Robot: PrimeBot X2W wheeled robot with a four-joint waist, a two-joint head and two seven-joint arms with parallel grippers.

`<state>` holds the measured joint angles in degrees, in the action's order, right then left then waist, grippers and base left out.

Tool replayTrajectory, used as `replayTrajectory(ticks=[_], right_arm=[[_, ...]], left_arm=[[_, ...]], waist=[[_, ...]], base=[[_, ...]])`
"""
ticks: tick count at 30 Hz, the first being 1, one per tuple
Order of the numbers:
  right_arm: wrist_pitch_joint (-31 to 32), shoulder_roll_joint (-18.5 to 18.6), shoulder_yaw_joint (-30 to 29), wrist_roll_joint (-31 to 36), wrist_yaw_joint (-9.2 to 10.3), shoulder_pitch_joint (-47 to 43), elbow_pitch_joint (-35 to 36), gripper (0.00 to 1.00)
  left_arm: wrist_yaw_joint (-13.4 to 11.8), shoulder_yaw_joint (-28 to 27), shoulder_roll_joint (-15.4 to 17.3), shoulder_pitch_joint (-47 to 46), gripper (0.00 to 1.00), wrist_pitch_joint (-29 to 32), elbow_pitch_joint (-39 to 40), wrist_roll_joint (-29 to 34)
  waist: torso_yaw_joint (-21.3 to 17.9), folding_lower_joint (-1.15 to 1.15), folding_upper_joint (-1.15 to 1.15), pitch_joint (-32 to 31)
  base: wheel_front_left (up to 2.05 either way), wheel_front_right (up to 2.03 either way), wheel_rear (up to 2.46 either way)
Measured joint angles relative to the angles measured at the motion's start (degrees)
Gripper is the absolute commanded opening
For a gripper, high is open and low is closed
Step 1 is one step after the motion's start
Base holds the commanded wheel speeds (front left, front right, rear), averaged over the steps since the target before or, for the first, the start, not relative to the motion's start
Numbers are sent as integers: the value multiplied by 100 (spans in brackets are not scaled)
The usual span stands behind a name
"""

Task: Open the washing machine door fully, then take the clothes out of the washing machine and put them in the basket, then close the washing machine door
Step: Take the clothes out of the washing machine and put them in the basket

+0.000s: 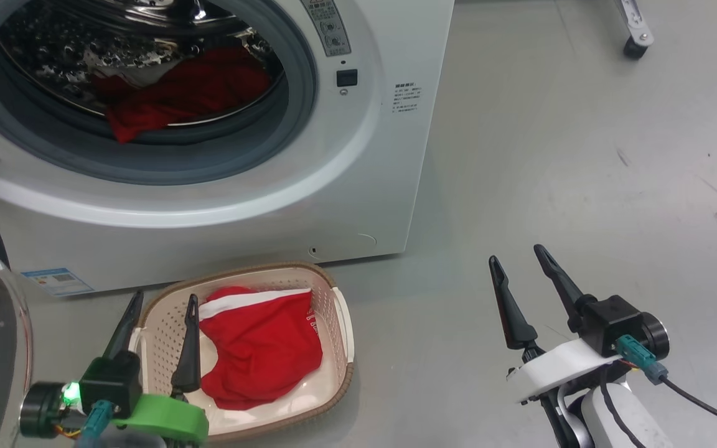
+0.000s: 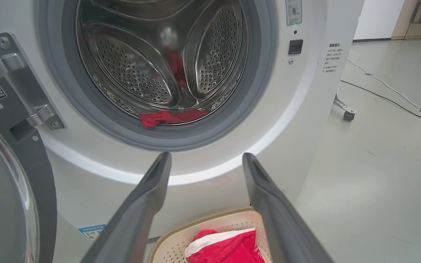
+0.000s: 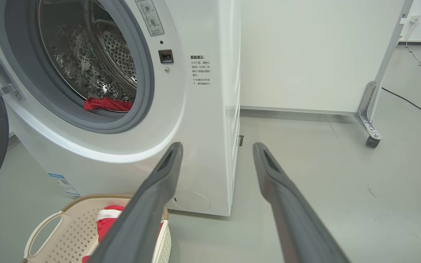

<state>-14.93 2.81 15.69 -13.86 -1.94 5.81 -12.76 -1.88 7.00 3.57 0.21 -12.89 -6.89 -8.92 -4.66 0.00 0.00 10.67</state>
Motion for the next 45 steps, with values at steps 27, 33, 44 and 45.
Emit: replayTrajectory(ticks=[27, 33, 44, 45], right_arm=[[0, 12, 446, -135, -45, 1318, 483, 100], [0, 11, 571, -422, -20, 1515, 512, 100], [-1, 16, 754, -744, 123, 1777, 611, 100], [-1, 16, 769, -771, 154, 1795, 620, 100]], left_arm=[[527, -149, 397, -3365, 100, 1640, -1040, -222], [528, -393, 833, -4082, 100, 2060, -1371, -224], [530, -591, 1651, -5231, 100, 2581, -1713, 100], [530, -609, 1719, -5306, 100, 2595, -1740, 125]], waist=[[-331, 1, 0, 2034], [-543, 1, 0, 2421], [-1014, 1, 0, 2937], [-1057, 1, 0, 2976]], base=[[0, 0, 0], [0, 0, 0], [0, 0, 0], [0, 0, 0]])
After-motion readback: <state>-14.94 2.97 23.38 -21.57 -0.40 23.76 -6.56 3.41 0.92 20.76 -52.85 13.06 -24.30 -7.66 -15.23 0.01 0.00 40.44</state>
